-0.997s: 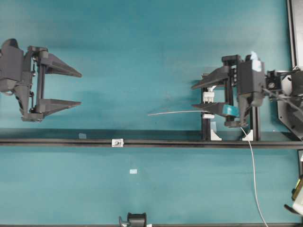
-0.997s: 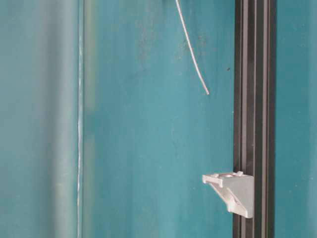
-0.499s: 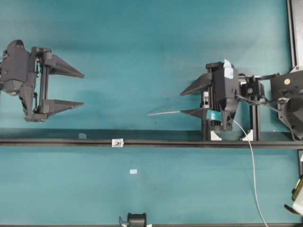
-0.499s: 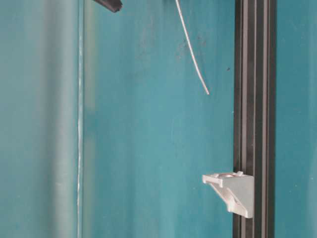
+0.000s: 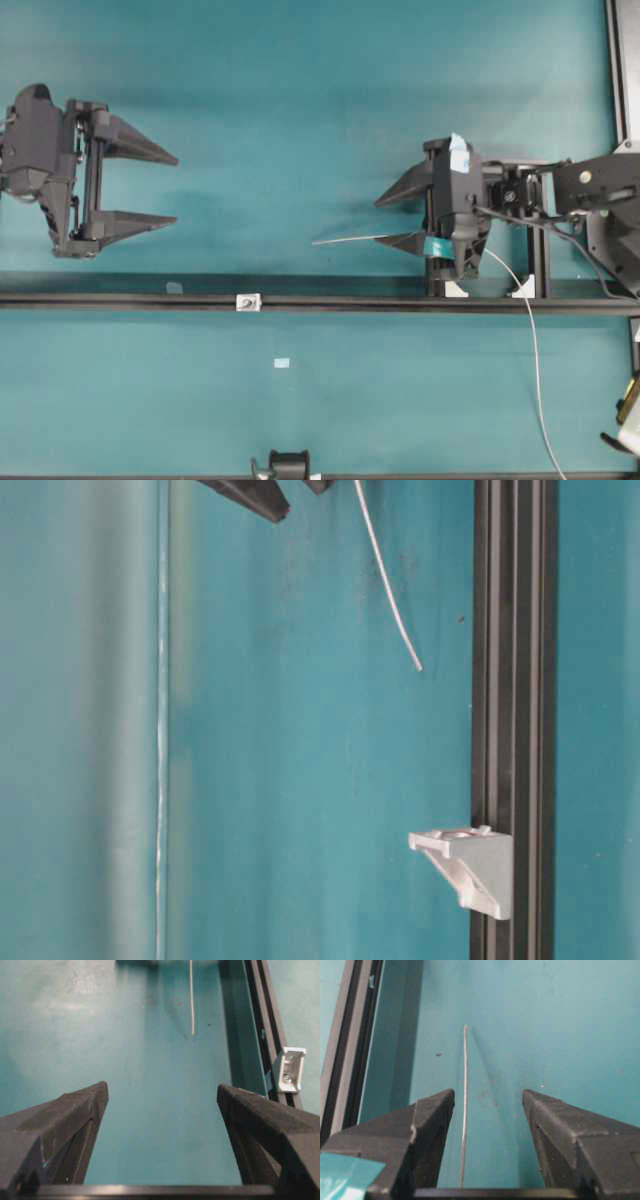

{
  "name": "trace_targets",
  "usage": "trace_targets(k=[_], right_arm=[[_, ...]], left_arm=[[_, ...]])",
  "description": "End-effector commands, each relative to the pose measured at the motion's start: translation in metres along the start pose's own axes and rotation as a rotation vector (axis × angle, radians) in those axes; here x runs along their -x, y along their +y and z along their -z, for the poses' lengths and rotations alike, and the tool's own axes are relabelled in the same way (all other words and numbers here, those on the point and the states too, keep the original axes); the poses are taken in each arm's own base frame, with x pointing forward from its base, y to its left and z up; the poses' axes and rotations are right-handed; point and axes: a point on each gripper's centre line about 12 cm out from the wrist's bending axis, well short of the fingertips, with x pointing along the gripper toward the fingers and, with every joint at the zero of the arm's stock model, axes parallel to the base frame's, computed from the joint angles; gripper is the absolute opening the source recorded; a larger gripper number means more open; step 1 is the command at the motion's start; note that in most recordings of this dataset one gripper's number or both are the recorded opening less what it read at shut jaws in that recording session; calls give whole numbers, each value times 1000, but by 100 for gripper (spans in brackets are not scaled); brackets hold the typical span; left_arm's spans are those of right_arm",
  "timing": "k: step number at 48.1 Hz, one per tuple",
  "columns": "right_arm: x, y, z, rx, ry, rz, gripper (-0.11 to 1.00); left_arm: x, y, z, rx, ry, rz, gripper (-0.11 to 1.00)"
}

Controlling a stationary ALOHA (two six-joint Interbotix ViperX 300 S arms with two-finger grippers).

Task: Insert the wire into the hole on the left side and pull it with the left arm.
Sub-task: 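Lower the right gripper and pinch the white wire near its free end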

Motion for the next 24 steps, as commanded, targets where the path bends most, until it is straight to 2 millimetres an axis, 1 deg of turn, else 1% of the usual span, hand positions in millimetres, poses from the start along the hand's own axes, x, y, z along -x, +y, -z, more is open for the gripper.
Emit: trace_targets(k=[1, 14, 24], right_arm=[[-4, 2, -9, -5, -22, -5, 66], [-13, 2, -5, -59, 2, 0, 66], [-16, 1, -3, -63, 12, 2, 66]], left_arm=[[-1, -1, -7, 3, -23, 2, 82], [-1, -1, -6, 3, -18, 2, 82], [-1, 0, -6, 4, -18, -1, 82]])
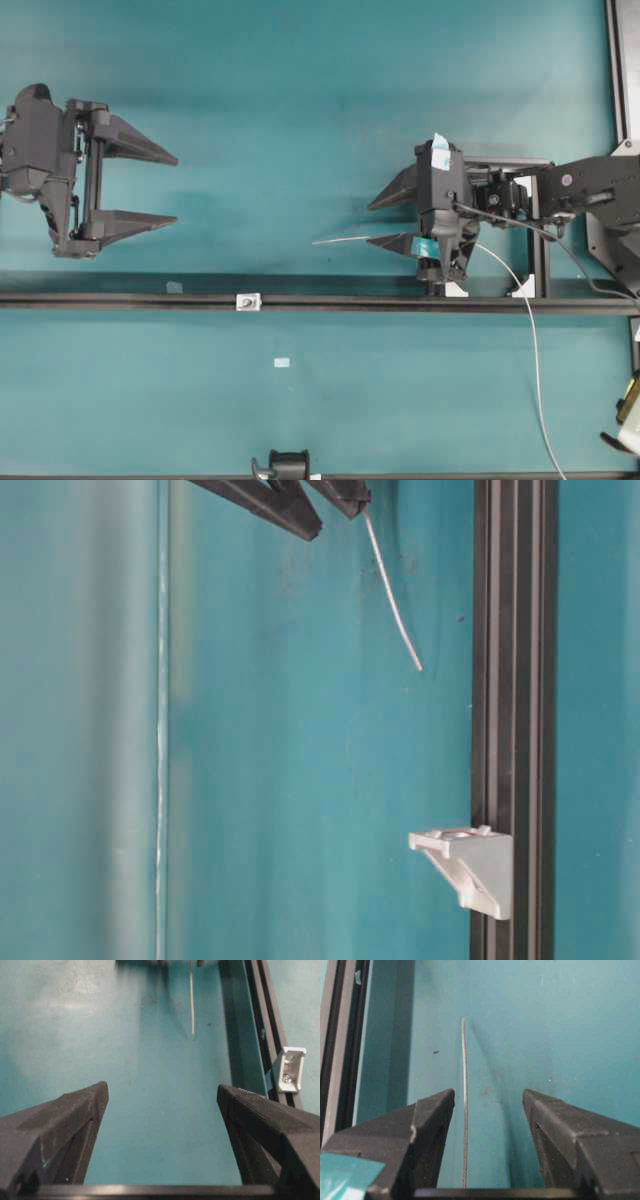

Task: Insert the wire into the hole on the left side and pull it with the left arm.
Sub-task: 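Lower the right gripper and pinch the white wire near its free end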

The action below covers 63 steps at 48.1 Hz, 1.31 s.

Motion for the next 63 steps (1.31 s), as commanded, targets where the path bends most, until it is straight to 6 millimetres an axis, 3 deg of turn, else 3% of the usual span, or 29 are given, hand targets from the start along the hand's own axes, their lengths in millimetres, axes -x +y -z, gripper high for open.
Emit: trace_targets(k=[1, 22, 53, 57, 63], right_arm=[[-2, 3, -9, -1, -26, -10, 66], [-16, 3, -7, -15, -1, -3, 66], [-16, 2, -7, -17, -1, -1, 64], [-16, 3, -6, -16, 2, -1, 56], [-16, 2, -4, -16, 6, 0, 22]], left_arm=[[-1, 0, -6, 4, -20, -1, 82], [-1, 1, -5, 5, -16, -4, 82], [0, 1, -4, 5, -14, -4, 82], [0, 1, -4, 5, -14, -4, 82], [0, 1, -4, 5, -14, -4, 82]])
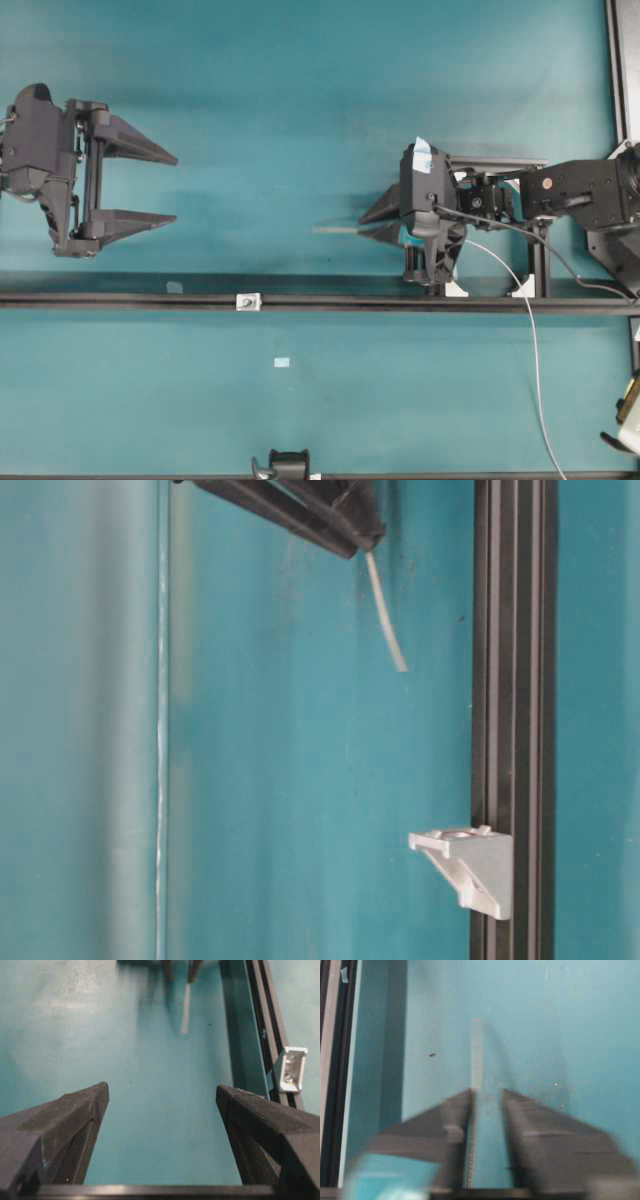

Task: Insert the wire into the hole on the left side and pull it with the left arm.
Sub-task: 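Lower the right gripper and pinch the white wire near its free end, then carry the wire left along the rail toward the white bracket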

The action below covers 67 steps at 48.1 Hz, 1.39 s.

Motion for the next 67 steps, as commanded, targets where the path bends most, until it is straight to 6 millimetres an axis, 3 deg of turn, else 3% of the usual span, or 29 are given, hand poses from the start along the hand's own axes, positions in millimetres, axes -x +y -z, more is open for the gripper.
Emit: trace_targets(k=[1, 7, 20, 33, 45, 67], right_arm=[[1, 2, -6, -2, -22, -6, 17], [1, 2, -7, 2, -23, -8, 1], [6, 5, -16, 2, -54, -17, 1], [36, 12, -42, 2, -147, -44, 1], [57, 16, -53, 0, -179, -54, 1], [64, 20, -38, -113, -219, -98, 1]], left_arm=[[0, 1, -4, 4, -15, -3, 82], [0, 1, -4, 4, -15, -3, 82], [0, 1, -4, 6, -14, -3, 82], [-1, 1, -5, 7, -17, -3, 82], [-1, 1, -6, 15, -19, -4, 82], [-2, -8, -2, 22, -41, 30, 82]])
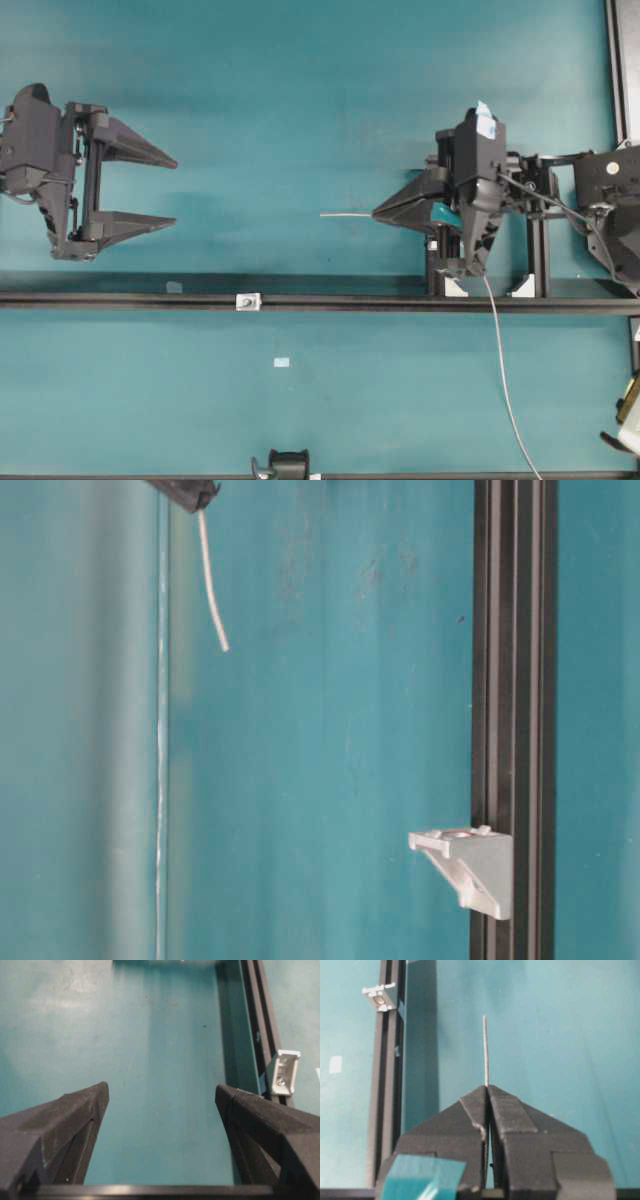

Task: Insert the wire into the hole on the left side and pull it with the left arm.
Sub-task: 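Carry the wire left along the rail toward the white bracket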

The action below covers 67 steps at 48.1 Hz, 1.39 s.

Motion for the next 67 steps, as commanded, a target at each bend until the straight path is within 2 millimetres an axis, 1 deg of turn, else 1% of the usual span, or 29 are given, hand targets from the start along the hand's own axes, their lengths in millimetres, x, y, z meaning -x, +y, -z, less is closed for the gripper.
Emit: trace_targets(k=[1, 7, 14, 24, 30, 39, 47, 56, 61, 67], right_arm=[[4, 10, -4, -9, -53, -45, 1], [7, 24, 1, -12, -106, -112, 1], [5, 38, 7, -28, -130, -159, 1], [-10, 50, 22, -39, -123, -167, 1], [-19, 54, 29, -29, -146, -149, 1], [-34, 59, 38, 13, -188, -84, 1], [-43, 70, 45, 64, -241, -30, 1], [-51, 78, 52, 90, -280, -24, 1], [-58, 83, 56, 98, -282, -29, 1], [-66, 84, 61, 100, -271, -20, 1]], left_arm=[[-2, -5, -2, -7, -26, 19, 82], [-7, -14, 6, -16, -25, 50, 82], [-13, -32, 10, -32, -47, 111, 82], [-15, -59, 22, -32, -51, 201, 81], [-20, -68, 30, -14, -19, 227, 81], [-33, -73, 45, -24, 37, 231, 80], [-42, -74, 51, -28, 19, 230, 80], [-48, -75, 53, -27, -15, 233, 80], [-51, -76, 52, -26, -18, 233, 80], [-58, -78, 51, -26, -20, 232, 80]])
